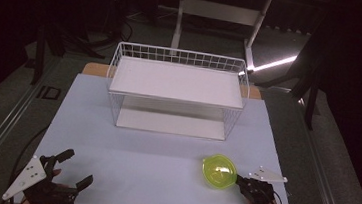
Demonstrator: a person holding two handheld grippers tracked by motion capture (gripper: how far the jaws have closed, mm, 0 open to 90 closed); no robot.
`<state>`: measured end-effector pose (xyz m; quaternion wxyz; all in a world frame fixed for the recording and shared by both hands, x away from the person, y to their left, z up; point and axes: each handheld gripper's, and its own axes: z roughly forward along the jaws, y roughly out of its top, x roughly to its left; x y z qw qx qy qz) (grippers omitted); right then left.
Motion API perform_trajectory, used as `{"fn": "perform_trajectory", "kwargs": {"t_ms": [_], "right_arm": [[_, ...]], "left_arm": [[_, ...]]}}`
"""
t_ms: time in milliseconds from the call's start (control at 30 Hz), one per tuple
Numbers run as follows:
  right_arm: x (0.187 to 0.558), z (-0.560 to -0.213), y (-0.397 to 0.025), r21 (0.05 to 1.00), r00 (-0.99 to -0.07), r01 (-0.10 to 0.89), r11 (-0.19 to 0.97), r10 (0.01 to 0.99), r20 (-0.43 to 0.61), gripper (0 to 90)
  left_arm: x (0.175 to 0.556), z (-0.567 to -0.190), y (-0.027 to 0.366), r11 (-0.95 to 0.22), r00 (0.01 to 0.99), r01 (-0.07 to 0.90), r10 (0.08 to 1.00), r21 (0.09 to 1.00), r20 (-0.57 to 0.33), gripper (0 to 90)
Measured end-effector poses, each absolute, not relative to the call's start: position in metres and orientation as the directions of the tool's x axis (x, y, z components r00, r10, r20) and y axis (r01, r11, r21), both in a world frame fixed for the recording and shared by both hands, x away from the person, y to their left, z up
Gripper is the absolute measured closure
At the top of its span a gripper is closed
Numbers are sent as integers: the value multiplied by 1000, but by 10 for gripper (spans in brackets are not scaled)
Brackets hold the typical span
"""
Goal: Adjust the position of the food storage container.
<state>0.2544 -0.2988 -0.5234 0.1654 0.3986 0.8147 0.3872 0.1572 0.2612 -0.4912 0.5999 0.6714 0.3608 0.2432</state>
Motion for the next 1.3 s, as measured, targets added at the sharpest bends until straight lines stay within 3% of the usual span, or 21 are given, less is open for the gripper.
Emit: {"fn": "perform_trajectory", "kwargs": {"t_ms": [367,667,867,1300], "right_arm": [[280,-526,-260,751,-682,518,410,728,73,900],[261,-522,-283,746,-643,545,382,762,79,900],[245,-524,-281,731,-677,543,414,730,90,900],[270,-532,-247,717,-701,553,426,703,123,900]], "left_arm": [[157,-491,261,-26,625,188,775,982,-99,7],[157,-490,261,-31,620,189,779,982,-94,7],[158,-490,259,-42,625,186,776,982,-85,7],[157,-490,261,-33,622,186,778,982,-92,7]]}}
